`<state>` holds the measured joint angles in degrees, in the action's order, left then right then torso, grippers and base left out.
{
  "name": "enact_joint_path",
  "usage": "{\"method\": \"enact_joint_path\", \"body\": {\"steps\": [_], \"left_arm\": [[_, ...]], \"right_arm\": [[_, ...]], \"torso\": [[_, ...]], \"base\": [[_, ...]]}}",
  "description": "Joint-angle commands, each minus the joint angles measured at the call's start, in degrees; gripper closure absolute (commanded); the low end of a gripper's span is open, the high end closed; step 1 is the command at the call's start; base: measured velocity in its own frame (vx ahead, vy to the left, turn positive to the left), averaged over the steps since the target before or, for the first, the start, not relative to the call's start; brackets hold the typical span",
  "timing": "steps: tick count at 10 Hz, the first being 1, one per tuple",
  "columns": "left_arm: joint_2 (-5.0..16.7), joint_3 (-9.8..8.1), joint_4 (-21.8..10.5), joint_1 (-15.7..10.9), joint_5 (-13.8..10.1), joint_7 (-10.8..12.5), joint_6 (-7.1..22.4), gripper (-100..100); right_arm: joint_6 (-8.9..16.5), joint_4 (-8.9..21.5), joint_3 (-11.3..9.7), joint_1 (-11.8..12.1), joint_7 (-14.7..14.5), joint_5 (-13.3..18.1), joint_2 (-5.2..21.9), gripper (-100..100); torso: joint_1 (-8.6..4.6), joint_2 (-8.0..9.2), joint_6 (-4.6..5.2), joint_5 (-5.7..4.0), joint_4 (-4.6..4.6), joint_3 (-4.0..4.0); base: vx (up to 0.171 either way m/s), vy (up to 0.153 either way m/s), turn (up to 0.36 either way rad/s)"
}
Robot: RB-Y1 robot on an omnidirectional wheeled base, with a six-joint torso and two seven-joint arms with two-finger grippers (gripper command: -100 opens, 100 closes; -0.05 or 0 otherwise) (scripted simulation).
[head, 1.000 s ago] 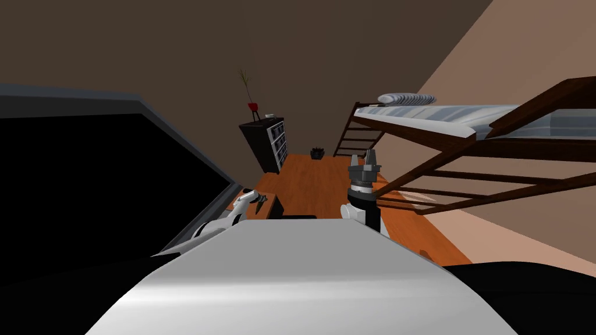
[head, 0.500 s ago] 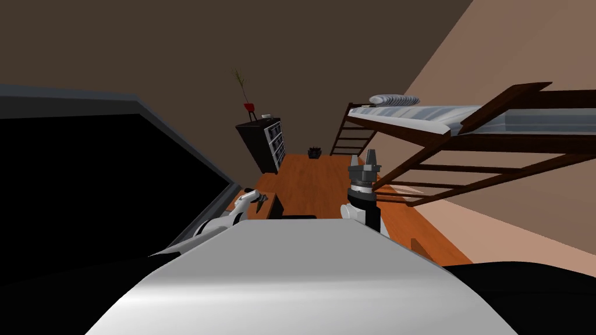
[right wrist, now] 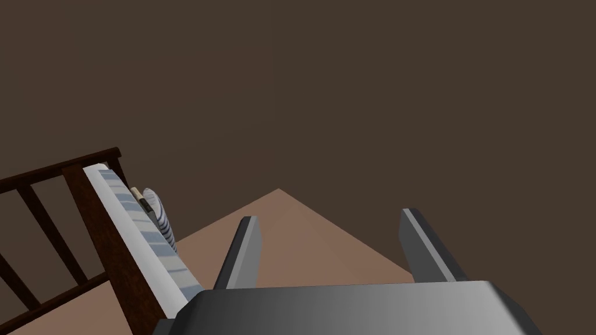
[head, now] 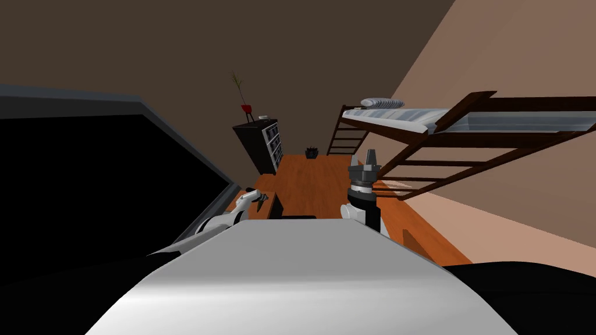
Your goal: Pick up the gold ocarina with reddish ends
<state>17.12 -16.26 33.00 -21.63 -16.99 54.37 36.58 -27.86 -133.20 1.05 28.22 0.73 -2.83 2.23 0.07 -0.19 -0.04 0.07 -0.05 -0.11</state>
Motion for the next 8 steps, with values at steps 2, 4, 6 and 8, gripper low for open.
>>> {"method": "enact_joint_path", "body": {"steps": [2,4,6,8], "left_arm": [[0.1,-0.02,0.0,0.0,0.0,0.0,0.0,100],[0.1,-0.04,0.1,-0.1,0.0,0.0,0.0,100],[0.1,-0.02,0.1,-0.1,0.0,0.0,0.0,0],[0.1,-0.82,2.1,1.3,-1.5,-4.0,1.8,100]], "right_arm": [[0.0,0.0,0.0,0.0,0.0,0.0,0.0,0],[0.0,0.0,0.0,0.0,0.0,0.0,0.0,0],[0.0,0.0,0.0,0.0,0.0,0.0,0.0,0],[0.0,0.0,0.0,0.0,0.0,0.0,0.0,0]], "torso": [[0.02,0.00,0.02,0.05,-0.02,-0.01],[0.09,-0.08,0.03,0.09,-0.08,-0.08],[0.11,-0.10,0.02,0.10,-0.08,-0.09],[-0.05,-0.24,-0.11,0.06,-0.15,-0.18]], "base": [[0.000,0.000,0.000],[0.000,0.000,0.000],[0.000,0.000,0.000],[0.066,-0.064,0.231]]}}
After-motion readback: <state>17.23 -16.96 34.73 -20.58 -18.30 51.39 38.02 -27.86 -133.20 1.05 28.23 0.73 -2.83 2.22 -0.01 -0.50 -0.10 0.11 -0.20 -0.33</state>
